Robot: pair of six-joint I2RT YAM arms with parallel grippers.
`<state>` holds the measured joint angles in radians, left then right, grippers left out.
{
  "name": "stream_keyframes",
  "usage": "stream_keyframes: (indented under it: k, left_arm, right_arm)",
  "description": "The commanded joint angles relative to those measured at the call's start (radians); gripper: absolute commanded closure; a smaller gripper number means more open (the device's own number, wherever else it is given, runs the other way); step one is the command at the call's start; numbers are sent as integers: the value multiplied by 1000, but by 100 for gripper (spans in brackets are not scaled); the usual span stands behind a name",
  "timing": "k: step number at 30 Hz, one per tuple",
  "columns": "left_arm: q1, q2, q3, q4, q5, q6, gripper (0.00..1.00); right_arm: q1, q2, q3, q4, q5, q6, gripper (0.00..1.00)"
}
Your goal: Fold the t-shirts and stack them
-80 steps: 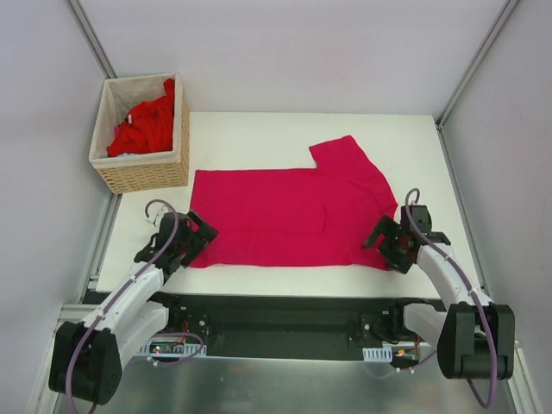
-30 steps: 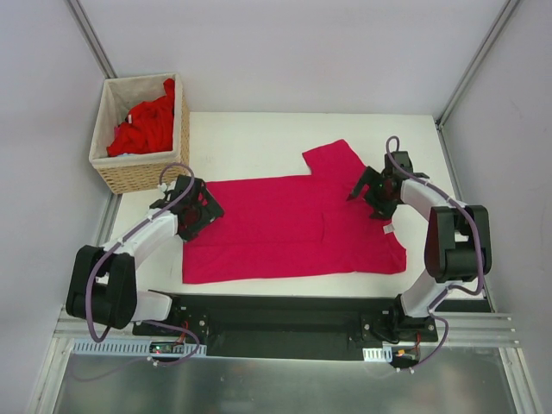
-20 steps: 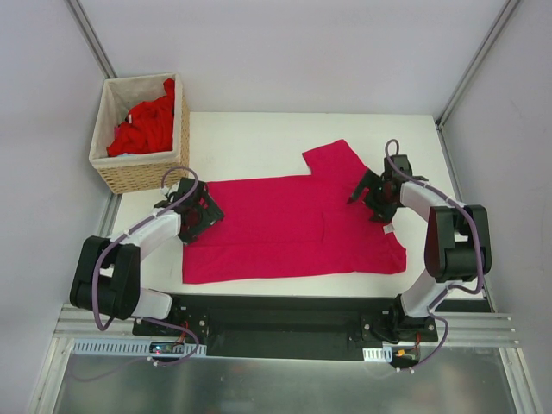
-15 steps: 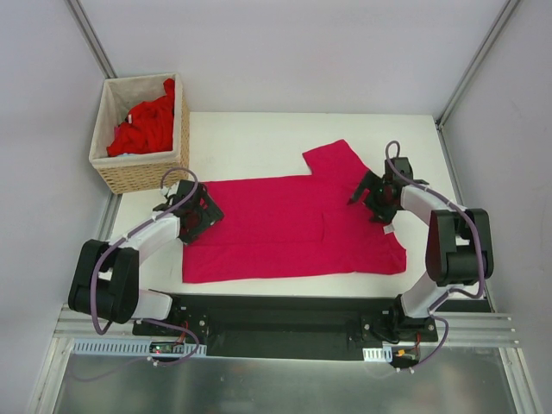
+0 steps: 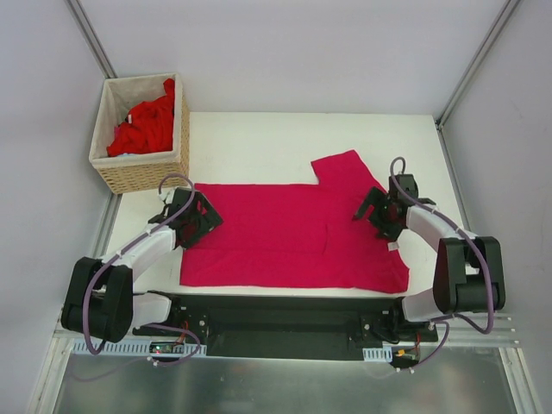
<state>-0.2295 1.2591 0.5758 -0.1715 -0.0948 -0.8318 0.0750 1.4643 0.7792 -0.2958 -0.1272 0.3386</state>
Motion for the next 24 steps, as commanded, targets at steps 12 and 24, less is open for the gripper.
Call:
stream_keyframes:
  k: [12,24]
  left_arm:
    - [-18,-155,-123,-95,35,11,1]
    - [-16,-92,243,-164,1,160,1]
  right_arm:
    - [5,-107,-75,-72,51,-13,1]
    - [25,-131,271,-190,97,-81,0]
